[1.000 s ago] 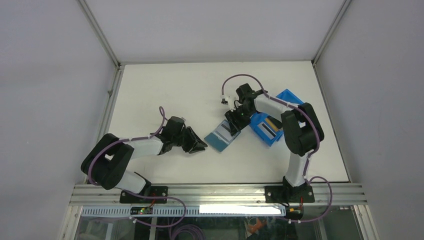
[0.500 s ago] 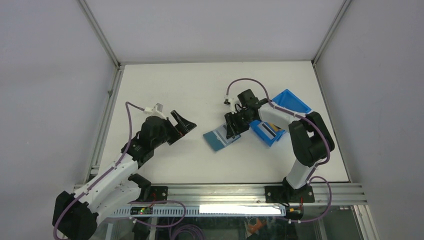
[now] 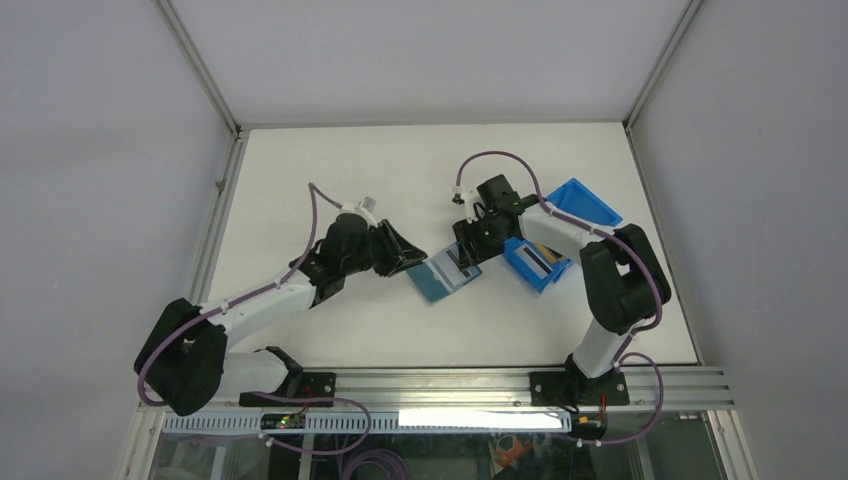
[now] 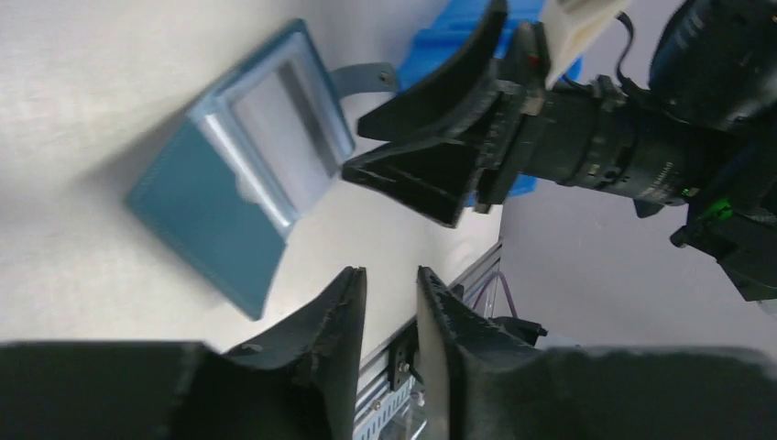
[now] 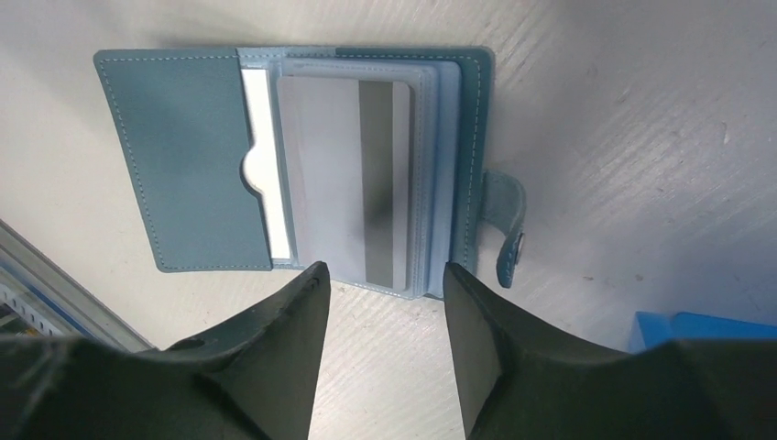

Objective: Put the credit cards into the card holder
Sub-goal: Move the card holder to the center of the board, then turn over the card slot in the card holder.

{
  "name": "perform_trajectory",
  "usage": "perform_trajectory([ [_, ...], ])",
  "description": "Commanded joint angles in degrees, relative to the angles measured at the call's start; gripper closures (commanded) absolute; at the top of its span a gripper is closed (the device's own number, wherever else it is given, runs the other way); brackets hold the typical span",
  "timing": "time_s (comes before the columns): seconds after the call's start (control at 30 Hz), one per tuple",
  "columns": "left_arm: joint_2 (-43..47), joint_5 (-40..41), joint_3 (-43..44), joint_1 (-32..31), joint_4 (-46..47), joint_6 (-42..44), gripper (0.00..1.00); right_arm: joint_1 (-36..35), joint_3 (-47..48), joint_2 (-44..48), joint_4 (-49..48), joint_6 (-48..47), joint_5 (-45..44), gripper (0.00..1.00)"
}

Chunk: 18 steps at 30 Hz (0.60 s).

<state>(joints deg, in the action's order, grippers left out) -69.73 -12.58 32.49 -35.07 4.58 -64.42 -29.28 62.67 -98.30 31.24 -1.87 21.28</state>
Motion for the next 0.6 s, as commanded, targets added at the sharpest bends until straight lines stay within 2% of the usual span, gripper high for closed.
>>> perform_trajectory([
  [0.0, -5.6, 0.2, 9.1, -3.5, -6.0, 3.2, 0.76, 0.0, 1.5, 1.5, -2.1, 0.8, 1.5, 0.49],
  [0.13, -12.5, 0.1, 12.7, -3.8, -12.9, 5.4, 0.83, 0.0, 0.2, 1.7, -3.3, 1.7, 2.8, 0.51],
  [0.57, -25.2, -4.0, 17.9, -4.0, -11.0, 6.9, 0.85, -0.1, 0.8, -1.5, -3.2, 3.4, 3.7, 0.56],
])
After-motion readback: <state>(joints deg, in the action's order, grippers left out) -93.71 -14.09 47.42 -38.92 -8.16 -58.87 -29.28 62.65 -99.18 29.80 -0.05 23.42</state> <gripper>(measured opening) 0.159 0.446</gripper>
